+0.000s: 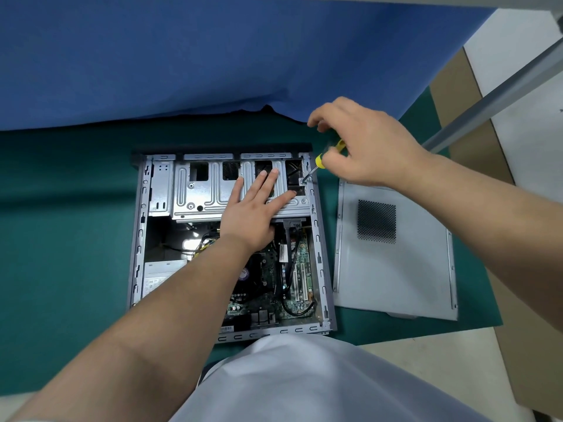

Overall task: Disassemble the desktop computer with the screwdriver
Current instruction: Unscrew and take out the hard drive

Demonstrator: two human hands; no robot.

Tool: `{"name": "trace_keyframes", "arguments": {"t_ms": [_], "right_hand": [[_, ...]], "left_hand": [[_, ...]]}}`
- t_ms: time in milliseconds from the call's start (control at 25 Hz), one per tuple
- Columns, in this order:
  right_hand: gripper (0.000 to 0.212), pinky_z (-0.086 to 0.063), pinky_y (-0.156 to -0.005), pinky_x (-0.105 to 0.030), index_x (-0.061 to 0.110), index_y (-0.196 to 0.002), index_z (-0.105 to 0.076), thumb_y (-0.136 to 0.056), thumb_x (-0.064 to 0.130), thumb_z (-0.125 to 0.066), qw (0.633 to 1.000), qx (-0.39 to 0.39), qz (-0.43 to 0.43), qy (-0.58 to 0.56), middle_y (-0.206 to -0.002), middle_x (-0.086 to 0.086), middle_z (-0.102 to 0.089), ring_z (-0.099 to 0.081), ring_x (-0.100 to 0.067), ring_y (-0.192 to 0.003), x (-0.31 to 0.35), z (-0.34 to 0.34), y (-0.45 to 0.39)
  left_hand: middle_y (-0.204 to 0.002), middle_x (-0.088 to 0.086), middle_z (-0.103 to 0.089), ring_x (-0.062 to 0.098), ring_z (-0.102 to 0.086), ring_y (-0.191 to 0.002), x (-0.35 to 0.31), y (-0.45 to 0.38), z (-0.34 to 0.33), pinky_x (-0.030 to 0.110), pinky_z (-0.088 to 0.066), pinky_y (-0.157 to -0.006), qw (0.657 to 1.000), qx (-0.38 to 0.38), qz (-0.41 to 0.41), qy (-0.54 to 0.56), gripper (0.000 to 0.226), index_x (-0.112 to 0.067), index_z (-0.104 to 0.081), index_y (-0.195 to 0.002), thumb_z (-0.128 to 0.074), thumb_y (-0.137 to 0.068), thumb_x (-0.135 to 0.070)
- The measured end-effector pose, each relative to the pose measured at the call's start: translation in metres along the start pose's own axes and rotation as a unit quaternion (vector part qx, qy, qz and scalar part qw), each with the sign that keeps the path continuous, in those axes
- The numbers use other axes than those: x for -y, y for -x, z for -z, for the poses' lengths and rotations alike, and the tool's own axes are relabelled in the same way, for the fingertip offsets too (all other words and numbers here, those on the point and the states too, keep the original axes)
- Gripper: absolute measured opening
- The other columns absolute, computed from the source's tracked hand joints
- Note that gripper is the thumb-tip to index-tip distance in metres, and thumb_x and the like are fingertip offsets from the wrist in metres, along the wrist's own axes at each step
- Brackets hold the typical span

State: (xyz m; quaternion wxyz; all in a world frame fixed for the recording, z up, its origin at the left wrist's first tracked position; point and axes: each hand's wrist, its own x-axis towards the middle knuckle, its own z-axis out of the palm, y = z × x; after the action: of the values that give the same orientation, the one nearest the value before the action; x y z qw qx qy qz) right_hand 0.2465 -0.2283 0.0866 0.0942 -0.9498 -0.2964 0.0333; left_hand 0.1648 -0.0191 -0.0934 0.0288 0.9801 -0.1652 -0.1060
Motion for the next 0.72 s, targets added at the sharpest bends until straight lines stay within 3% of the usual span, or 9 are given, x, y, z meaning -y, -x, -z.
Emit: {"name": "trace_keyframes", "arguments": {"t_ms": [120, 280, 440, 600, 720], "right_hand": [[0.041, -0.047, -0.079, -0.041, 0.021, -0.133, -0.047, -0.101, 0.046, -0.046, 0.999, -0.02, -0.031, 0.023, -0.115, -0.001, -0.059, -0.06, -0.033, -0.094, -0.0037, -0.0056, -0.0041], [0.042, -0.048, -0.085, -0.039, 0.02, -0.126, -0.054, -0.084, 0.017, -0.057, 0.996, 0.014, 0.009, -0.091, -0.113, 0.003, -0.054, -0.055, -0.021, -0.098, -0.0081, 0.0005, -0.0021], [0.039, -0.048, -0.083, -0.043, 0.022, -0.135, -0.046, -0.101, 0.04, -0.047, 0.999, 0.001, -0.04, 0.005, -0.12, -0.004, -0.054, -0.058, -0.033, -0.092, -0.0099, -0.0053, -0.0012], [0.04, -0.051, -0.08, -0.042, 0.027, -0.126, -0.051, -0.087, 0.025, -0.057, 0.999, 0.0, -0.003, -0.053, -0.111, 0.007, -0.055, -0.055, -0.021, -0.092, -0.0089, -0.0029, 0.0039], [0.038, -0.052, -0.081, -0.045, 0.027, -0.128, -0.048, -0.093, 0.039, -0.054, 0.998, -0.016, -0.05, -0.02, -0.115, 0.003, -0.055, -0.057, -0.027, -0.09, -0.0098, -0.0079, 0.0049]], "left_hand": [[-0.171, 0.0, 0.021, 0.019, 0.012, -0.159, 0.0003, -0.0002, -0.0003, 0.055, 0.004, -0.126, 1.0, -0.001, 0.001, 0.004, 0.092, -0.051, -0.005, -0.158, -0.059, -0.088, -0.03], [-0.17, 0.0, 0.021, 0.02, 0.012, -0.159, 0.0002, -0.0007, -0.0008, 0.055, 0.004, -0.126, 1.0, 0.001, 0.001, 0.001, 0.092, -0.052, -0.004, -0.158, -0.059, -0.087, -0.029], [-0.17, 0.0, 0.022, 0.02, 0.013, -0.158, 0.0004, -0.0008, -0.001, 0.055, 0.005, -0.126, 1.0, 0.004, 0.002, -0.002, 0.093, -0.052, -0.002, -0.158, -0.059, -0.088, -0.031], [-0.17, 0.0, 0.022, 0.019, 0.013, -0.159, 0.0006, -0.0005, 0.0005, 0.055, 0.004, -0.126, 1.0, 0.004, 0.003, 0.003, 0.093, -0.052, -0.003, -0.158, -0.06, -0.087, -0.029], [-0.171, 0.0, 0.021, 0.019, 0.013, -0.159, -0.0006, -0.0004, 0.0006, 0.055, 0.004, -0.126, 1.0, 0.006, 0.002, 0.0, 0.093, -0.052, -0.003, -0.158, -0.06, -0.088, -0.03]]}}
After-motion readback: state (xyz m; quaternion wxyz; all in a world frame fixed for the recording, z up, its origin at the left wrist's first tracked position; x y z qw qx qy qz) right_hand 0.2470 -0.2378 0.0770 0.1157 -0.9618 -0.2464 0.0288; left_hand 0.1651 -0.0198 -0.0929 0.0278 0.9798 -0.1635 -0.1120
